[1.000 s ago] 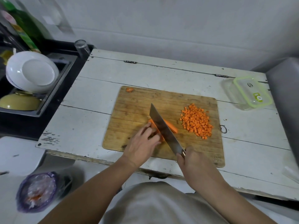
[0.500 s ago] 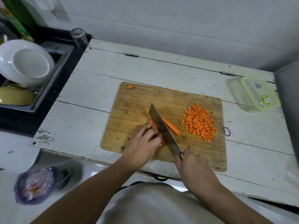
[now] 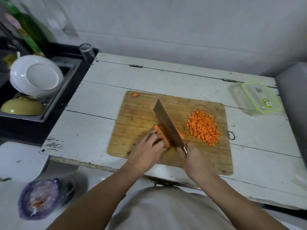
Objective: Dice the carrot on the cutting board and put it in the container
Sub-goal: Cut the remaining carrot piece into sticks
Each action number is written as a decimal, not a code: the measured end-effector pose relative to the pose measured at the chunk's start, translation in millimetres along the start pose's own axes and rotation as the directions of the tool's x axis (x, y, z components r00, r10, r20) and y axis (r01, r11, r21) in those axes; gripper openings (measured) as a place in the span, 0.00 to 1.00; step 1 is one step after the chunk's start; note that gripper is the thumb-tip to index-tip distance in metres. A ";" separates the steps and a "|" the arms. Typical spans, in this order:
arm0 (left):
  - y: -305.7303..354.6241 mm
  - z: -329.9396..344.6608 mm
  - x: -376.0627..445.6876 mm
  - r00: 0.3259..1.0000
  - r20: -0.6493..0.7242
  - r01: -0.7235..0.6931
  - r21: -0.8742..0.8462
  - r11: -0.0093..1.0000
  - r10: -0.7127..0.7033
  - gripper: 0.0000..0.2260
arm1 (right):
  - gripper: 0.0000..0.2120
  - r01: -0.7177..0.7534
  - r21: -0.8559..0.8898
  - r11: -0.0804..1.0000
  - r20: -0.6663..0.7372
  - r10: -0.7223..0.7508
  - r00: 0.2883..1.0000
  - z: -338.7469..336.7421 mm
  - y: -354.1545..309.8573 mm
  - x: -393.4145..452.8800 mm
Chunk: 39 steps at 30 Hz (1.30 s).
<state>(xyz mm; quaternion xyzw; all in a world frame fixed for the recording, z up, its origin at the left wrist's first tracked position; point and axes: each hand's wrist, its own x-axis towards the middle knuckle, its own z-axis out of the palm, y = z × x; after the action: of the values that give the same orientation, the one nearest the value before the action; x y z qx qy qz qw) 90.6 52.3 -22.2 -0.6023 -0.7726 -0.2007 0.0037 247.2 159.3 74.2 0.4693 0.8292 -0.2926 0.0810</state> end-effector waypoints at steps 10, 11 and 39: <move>-0.7 1.9 -4.1 0.998 -0.060 -0.004 -0.059 0.998 0.001 0.13 | 0.14 0.061 -0.023 0.998 -0.005 -0.061 0.998 -13.8 5.4 -43.9; -0.3 1.4 -4.4 0.999 -0.053 -0.012 -0.055 0.998 0.009 0.13 | 0.14 0.058 -0.021 0.998 0.002 -0.058 0.998 -13.8 4.1 -46.7; 10.5 -8.9 -1.7 0.998 0.043 0.036 0.034 0.999 -0.037 0.06 | 0.11 0.026 -0.173 0.985 0.075 -0.013 0.997 -16.3 -8.7 -49.8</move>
<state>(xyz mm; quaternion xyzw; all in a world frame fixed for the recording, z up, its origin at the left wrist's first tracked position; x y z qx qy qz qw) 98.8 50.0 -11.2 -0.5922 -0.7866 -0.1748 -0.0070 269.5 128.7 111.4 0.4414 0.8526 -0.2368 0.1492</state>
